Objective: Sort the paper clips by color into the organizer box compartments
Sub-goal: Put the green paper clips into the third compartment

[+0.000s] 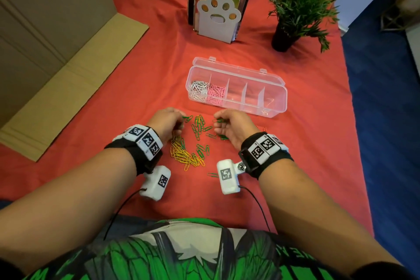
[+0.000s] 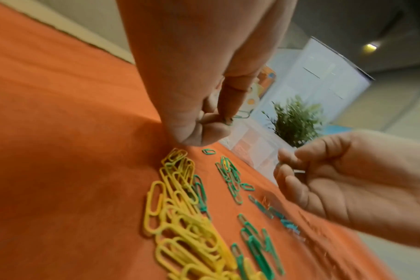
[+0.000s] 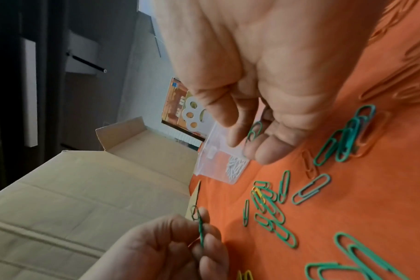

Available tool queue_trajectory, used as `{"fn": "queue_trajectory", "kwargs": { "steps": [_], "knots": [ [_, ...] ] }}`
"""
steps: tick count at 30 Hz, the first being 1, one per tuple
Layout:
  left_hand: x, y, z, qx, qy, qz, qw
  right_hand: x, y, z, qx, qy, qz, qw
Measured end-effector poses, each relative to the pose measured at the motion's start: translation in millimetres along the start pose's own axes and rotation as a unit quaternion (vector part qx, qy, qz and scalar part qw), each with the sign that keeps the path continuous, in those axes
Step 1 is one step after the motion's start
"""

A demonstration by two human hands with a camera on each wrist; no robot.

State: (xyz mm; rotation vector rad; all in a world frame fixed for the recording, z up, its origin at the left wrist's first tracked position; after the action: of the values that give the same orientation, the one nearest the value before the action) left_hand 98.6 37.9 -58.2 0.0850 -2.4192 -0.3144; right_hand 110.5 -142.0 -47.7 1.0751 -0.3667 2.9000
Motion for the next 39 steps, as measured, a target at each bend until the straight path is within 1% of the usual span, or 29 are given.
{"fn": "queue_trajectory", "kwargs": {
  "steps": [3,5,7,9,10,11,13,15,16,17,18,19,20,21,22,23,25,26,27,29,31,32,33,34,35,36,37,38,39],
  "knots": [
    [10,-6,3,0.142,0.06,0.053,0.987,-5,-9,1,0.049,0.008,0.007,0.999],
    [12,-7,4,0.195,0.083,0.075,0.974,-10,-16,-3,0.07,0.004,0.018,0.997],
    [13,-6,4,0.226,0.098,0.085,0.965,-17,-20,-5,0.128,0.027,0.008,0.991],
    [12,-6,2,0.238,0.103,0.092,0.962,-23,-23,-1,0.211,0.083,-0.011,0.974],
    [11,-5,2,0.233,0.103,0.09,0.963,-22,-26,4,0.265,0.117,-0.019,0.957],
    [9,-4,2,0.219,0.101,0.082,0.967,-22,-29,7,0.331,0.146,-0.024,0.932],
    [2,-2,2,0.165,0.085,0.044,0.982,-19,-34,11,0.47,0.19,-0.037,0.861],
    [-5,3,1,0.074,0.05,-0.006,0.996,-13,-42,8,0.574,0.223,-0.036,0.787],
    [-9,7,-2,-0.006,0.016,-0.031,0.999,-9,-47,6,0.606,0.237,-0.032,0.758],
    [-11,11,-8,-0.111,-0.028,-0.059,0.992,-5,-52,4,0.625,0.252,-0.028,0.739],
    [-10,13,-16,-0.22,-0.075,-0.088,0.969,-3,-56,2,0.633,0.262,-0.026,0.728],
    [-8,12,-23,-0.313,-0.116,-0.111,0.936,-3,-58,0,0.638,0.269,-0.025,0.721],
    [-5,9,-29,-0.38,-0.148,-0.125,0.904,-2,-59,0,0.642,0.271,-0.024,0.717],
    [-4,4,-32,-0.426,-0.177,-0.129,0.878,-2,-58,0,0.646,0.265,-0.02,0.716],
    [-3,-1,-34,-0.457,-0.2,-0.128,0.857,-3,-55,-1,0.648,0.256,-0.014,0.717],
    [-3,-6,-34,-0.478,-0.218,-0.125,0.842,-5,-51,-1,0.649,0.243,-0.008,0.721],
    [-4,-13,-35,-0.493,-0.238,-0.114,0.829,-7,-44,-1,0.644,0.221,0.005,0.732],
    [-4,-15,-35,-0.497,-0.242,-0.111,0.826,-9,-38,0,0.625,0.213,0.009,0.751],
    [-5,-16,-35,-0.498,-0.244,-0.108,0.825,-11,-32,2,0.592,0.206,0.008,0.779],
    [-6,-17,-36,-0.496,-0.24,-0.106,0.828,-13,-14,6,0.49,0.174,-0.004,0.854],
    [-8,-15,-34,-0.486,-0.229,-0.104,0.837,-13,4,5,0.338,0.125,-0.01,0.933],
    [-9,-15,-34,-0.476,-0.219,-0.098,0.846,-11,12,3,0.25,0.101,-0.006,0.963],
    [-10,-13,-34,-0.457,-0.208,-0.095,0.86,-8,16,3,0.168,0.078,0.005,0.983],
    [-9,-12,-33,-0.417,-0.186,-0.081,0.886,-4,18,2,0.09,0.055,0.02,0.994],
    [-9,-12,-29,-0.342,-0.153,-0.05,0.926,-1,20,1,0.018,0.031,0.034,0.999],
    [-8,-15,-25,-0.232,-0.112,-0.005,0.966,3,21,2,-0.046,0.012,0.043,0.998],
    [-4,-20,-20,-0.112,-0.069,0.035,0.991,5,23,3,-0.098,-0.003,0.048,0.994],
    [1,-24,-16,-0.004,-0.031,0.068,0.997,7,25,3,-0.137,-0.016,0.05,0.989],
    [7,-28,-13,0.078,-0.003,0.1,0.992,8,27,2,-0.158,-0.029,0.049,0.986]
  ]
}}
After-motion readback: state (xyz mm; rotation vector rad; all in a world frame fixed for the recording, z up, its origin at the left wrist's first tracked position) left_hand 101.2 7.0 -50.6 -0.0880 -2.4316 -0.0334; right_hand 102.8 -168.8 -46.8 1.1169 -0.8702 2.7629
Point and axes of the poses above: each hand's wrist, its own x-axis away from the middle knuckle, its own y-axis out of the back of the hand, z = x × y, the point moved 9 cm from there along -x, towards the middle knuckle, and after that the axes turned 10 degrees about -x, right-handed, at the moved point
